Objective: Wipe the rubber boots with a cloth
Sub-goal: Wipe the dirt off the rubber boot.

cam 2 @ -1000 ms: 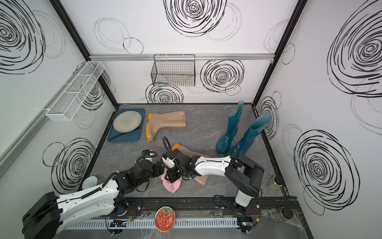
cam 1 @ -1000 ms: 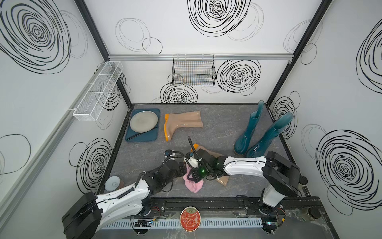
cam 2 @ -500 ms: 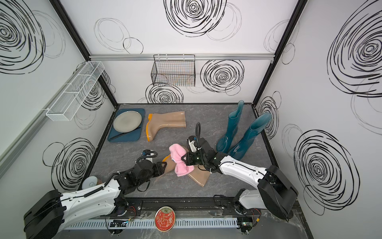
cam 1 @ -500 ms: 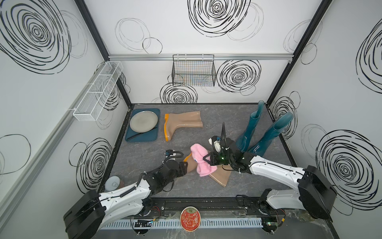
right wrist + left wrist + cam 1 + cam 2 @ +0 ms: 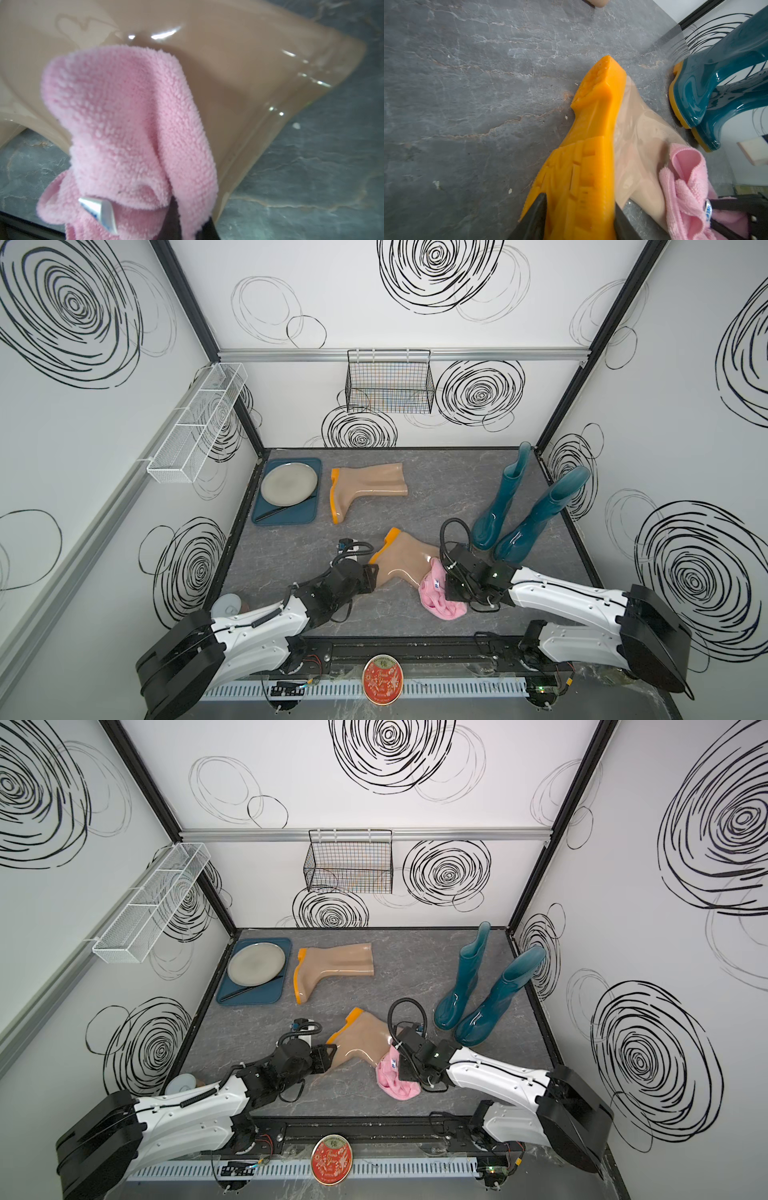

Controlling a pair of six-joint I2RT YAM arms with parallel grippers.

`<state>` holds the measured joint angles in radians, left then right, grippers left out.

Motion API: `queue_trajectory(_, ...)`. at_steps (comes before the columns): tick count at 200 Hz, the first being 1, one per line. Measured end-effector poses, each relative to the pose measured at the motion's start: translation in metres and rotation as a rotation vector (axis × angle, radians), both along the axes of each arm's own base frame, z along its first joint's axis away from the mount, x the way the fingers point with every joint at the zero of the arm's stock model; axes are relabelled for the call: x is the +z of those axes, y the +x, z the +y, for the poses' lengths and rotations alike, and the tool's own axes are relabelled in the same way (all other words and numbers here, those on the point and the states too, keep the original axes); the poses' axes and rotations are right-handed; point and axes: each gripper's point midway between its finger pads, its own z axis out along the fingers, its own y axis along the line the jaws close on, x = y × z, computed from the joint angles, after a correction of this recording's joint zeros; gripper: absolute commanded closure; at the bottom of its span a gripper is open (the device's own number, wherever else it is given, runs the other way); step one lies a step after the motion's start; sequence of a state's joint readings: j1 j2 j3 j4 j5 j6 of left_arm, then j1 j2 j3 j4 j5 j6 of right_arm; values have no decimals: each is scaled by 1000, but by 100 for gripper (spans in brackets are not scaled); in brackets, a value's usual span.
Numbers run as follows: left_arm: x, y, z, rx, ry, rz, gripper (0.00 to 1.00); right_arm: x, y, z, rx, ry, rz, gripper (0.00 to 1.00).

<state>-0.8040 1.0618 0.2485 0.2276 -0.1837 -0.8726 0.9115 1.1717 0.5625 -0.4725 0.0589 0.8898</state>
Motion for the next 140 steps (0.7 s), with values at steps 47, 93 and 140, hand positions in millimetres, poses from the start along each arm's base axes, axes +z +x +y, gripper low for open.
queue_trajectory(47,1,2,-2,-10,27,-25,59,48,87,46,42,168,-116,100)
queue_trajectory(93,4,-3,-1,-13,59,-62,58,76,190,150,206,348,-174,100)
queue_trajectory(140,4,-4,0,-7,72,-80,58,25,207,146,176,323,-102,100)
